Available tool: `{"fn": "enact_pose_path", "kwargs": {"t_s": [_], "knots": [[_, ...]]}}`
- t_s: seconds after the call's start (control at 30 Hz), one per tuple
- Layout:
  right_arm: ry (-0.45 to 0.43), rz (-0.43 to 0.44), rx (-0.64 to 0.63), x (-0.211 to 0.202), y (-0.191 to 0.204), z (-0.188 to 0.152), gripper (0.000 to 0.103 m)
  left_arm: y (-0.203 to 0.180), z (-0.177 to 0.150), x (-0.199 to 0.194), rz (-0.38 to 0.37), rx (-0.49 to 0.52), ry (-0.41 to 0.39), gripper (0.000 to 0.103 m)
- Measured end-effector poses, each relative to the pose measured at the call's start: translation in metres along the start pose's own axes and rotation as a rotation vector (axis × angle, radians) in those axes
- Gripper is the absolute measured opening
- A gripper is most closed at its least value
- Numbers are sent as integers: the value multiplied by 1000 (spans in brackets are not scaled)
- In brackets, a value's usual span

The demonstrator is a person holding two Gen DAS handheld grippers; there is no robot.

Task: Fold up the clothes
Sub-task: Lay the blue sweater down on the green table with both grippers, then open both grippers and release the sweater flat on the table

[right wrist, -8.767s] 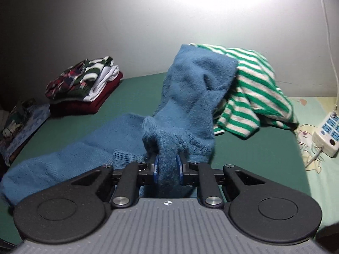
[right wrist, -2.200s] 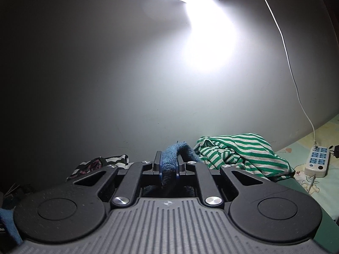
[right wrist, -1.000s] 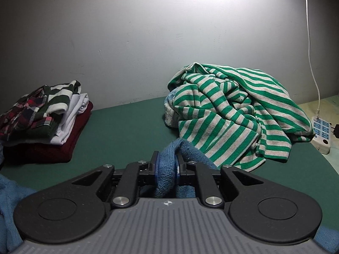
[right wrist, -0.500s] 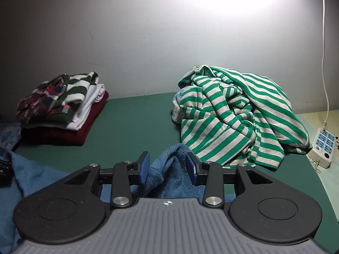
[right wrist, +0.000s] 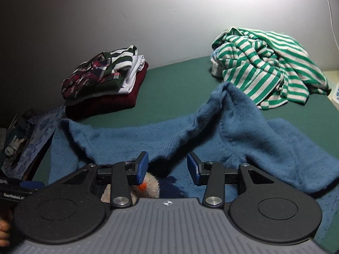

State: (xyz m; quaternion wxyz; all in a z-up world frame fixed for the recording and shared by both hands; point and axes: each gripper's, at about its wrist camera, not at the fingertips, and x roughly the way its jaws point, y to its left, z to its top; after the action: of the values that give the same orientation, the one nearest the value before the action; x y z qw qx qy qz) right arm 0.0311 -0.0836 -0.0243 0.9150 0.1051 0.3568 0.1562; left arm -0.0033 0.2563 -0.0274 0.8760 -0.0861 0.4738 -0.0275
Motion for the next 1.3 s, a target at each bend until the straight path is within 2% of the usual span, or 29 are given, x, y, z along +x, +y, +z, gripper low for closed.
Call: {"fn": "enact_pose_path", "kwargs": {"t_s": [0.07,0.1,0.13,0.17,0.2,0.27,0.33,0.37,0.43,0.47,0.7,0.87,0.97,1.17,1.2,1.23,1.3], "knots": [[16,4,14,6,4,0,44,-2,-1,3,-26,-64,-5,78],[21,1,13,10,6,0,44,-2,1,4,-26,-72,-4,61],[26,-1,12,13,8,0,44,-4,2,6,-19,-65,8,37],[29,-3,21,18,8,0,44,-5,4,10,-19,-59,26,26],[32,-4,31,22,8,0,44,-5,6,14,-30,-60,38,18],[46,-6,57,32,6,0,44,-5,8,15,-39,-50,35,12],[63,-8,84,43,3,0,40,-5,10,13,-36,-34,25,2],[71,-8,99,48,1,1,38,-4,12,11,-37,-31,17,1],[80,6,123,54,-1,3,15,-1,15,5,-25,-16,-2,1],[75,9,121,54,-1,6,13,1,18,2,-8,-3,-13,1],[-33,52,40,52,13,45,12,21,52,-7,146,63,-79,1],[-87,56,42,73,13,79,10,37,87,4,248,93,-120,1],[-85,35,46,97,12,90,10,47,102,25,284,105,-99,1],[-72,-41,-35,149,14,91,9,63,117,68,333,121,-50,6],[-70,-49,-34,155,13,90,9,65,118,73,343,122,-46,8],[-56,-49,-34,162,11,89,10,67,119,78,354,122,-42,15],[-40,-53,-31,171,8,87,13,70,119,85,366,127,-46,19]]}}
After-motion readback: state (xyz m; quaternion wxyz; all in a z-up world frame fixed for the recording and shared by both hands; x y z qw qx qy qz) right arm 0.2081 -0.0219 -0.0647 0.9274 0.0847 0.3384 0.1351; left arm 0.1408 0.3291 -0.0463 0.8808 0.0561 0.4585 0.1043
